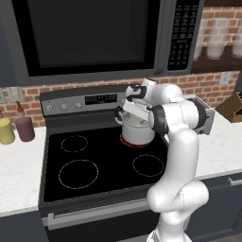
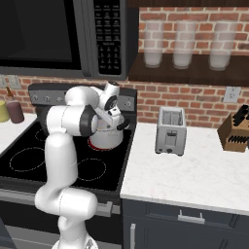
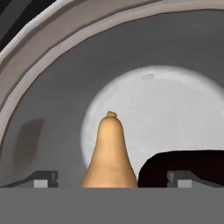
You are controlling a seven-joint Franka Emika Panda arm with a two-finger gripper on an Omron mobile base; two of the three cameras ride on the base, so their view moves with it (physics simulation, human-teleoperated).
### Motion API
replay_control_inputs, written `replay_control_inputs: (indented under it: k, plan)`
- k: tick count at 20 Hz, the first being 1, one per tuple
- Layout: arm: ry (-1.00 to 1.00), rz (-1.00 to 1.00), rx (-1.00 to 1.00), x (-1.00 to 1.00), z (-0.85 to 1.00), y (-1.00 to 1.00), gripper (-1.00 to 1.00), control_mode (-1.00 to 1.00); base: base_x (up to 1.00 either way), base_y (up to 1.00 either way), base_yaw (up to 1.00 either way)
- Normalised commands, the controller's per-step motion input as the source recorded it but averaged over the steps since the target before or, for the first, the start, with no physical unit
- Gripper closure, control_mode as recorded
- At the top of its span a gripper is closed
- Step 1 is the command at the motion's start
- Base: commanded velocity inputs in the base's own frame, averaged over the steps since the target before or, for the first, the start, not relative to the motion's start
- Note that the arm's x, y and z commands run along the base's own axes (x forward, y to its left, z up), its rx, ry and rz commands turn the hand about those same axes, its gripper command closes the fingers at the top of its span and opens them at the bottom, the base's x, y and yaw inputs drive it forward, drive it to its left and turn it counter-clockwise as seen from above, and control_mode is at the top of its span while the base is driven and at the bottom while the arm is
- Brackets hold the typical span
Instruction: Put the avocado and squash in the pot. Retrieve the spatula and lightly stir the vegetables in the pot.
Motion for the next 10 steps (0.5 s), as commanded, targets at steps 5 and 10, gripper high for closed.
replay_control_inputs:
  k: [5, 10]
  plan:
    - [-0.09, 0.00, 0.00, -0.04, 0.00, 0.00, -1.00, -1.00, 0.00, 0.00, 0.00]
    - [-0.14, 0.00, 0.00, -0.02, 0.00, 0.00, -1.00, -1.00, 0.00, 0.00, 0.00]
